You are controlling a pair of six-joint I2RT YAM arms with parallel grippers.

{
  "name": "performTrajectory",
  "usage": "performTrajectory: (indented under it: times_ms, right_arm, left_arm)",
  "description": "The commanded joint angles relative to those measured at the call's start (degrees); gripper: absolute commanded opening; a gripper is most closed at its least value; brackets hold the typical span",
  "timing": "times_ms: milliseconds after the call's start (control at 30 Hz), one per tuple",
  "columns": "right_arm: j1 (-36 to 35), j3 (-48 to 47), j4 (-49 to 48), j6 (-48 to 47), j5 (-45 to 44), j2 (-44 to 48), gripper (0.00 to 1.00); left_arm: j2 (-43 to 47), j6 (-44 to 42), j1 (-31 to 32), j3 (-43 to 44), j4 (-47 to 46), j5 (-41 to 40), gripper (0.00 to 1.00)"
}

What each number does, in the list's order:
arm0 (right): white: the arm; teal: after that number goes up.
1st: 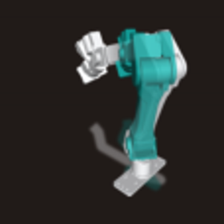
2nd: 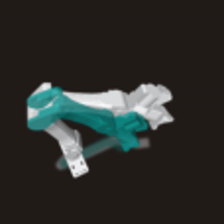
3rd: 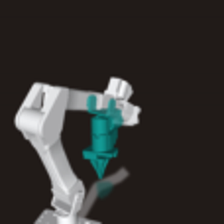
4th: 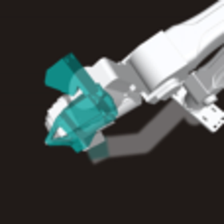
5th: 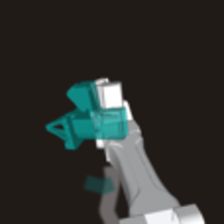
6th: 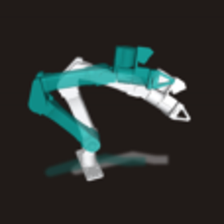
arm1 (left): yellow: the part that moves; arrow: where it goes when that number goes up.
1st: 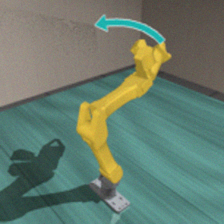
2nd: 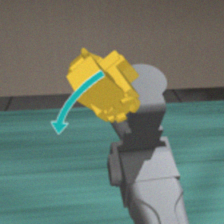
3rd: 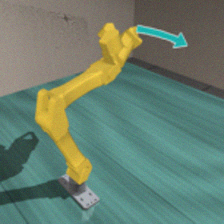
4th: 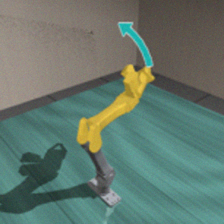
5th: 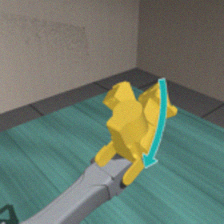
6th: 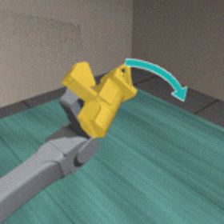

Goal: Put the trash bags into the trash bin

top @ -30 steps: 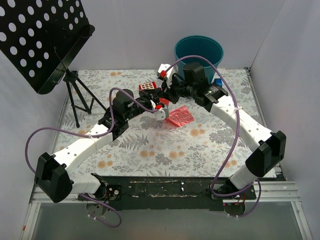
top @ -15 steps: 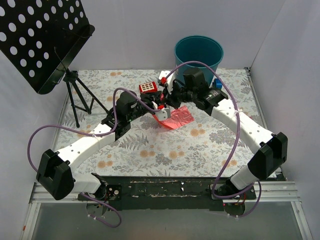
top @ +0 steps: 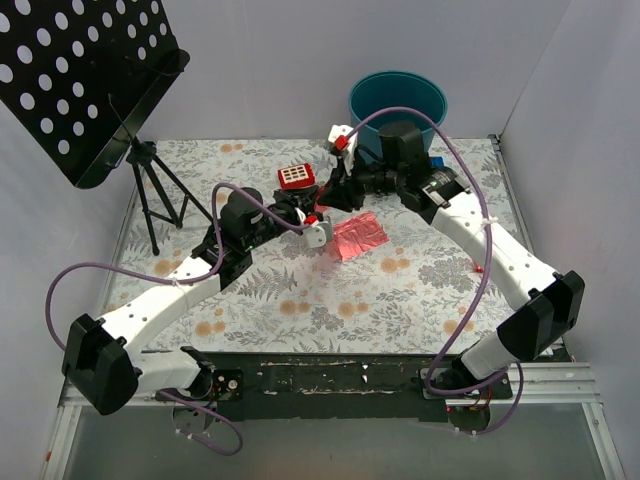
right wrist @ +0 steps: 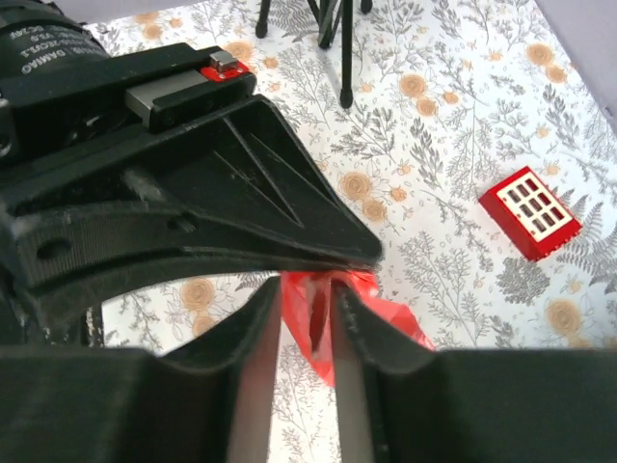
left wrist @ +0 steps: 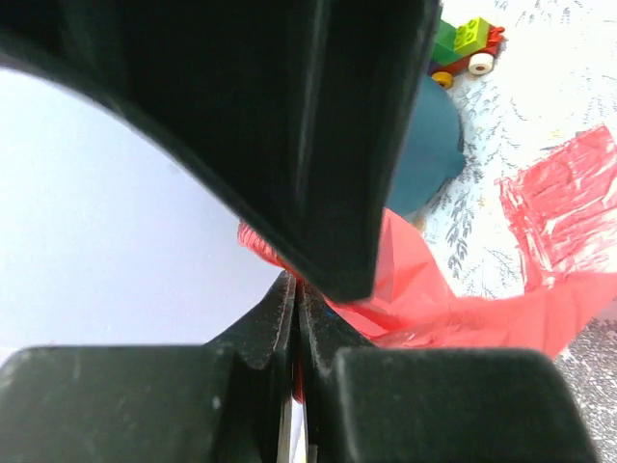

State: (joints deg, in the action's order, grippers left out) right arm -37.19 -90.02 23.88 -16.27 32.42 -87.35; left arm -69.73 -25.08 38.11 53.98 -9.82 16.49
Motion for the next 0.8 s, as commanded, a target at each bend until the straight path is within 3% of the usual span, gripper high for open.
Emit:
performTrajectory:
  times_ms: [0, 67, 167, 333, 600, 767]
  right_arm:
    - [8.59, -3.84, -3.31, 9.12, 10.27, 3.59, 0.44]
    - [15.79, -6.47, -3.22, 14.40, 16.33, 2.81, 0.55]
    - [21.71, -10.87, -5.06, 20.83, 23.72, 0.61, 0.63]
    - [20.93, -12.73, -6.38, 21.98, 26.19, -1.77, 0.70]
    - [15.66, -11.06, -10.25, 25.41, 34.28, -0.81, 0.71]
    - [13.38, -8.51, -2.54, 17.79, 33.68, 1.21, 0.71]
  left_arm:
    - [4.07, 0.73, 0.39, -0.63, 1.40, 2.75, 0.00]
    - [6.35, 0.21, 0.48, -0.80, -0.71, 4.77, 0.00]
    - [9.08, -2.42, 0.48, -2.20, -2.73, 9.24, 0.00]
    - [11.02, -6.29, 0.39, -3.79, -4.68, 16.72, 0.00]
    - [9.62, -7.61, 0.48, -1.94, -1.08, 18.58, 0.00]
    - [8.74, -8.05, 0.39, -1.95, 0.68, 17.44, 0.00]
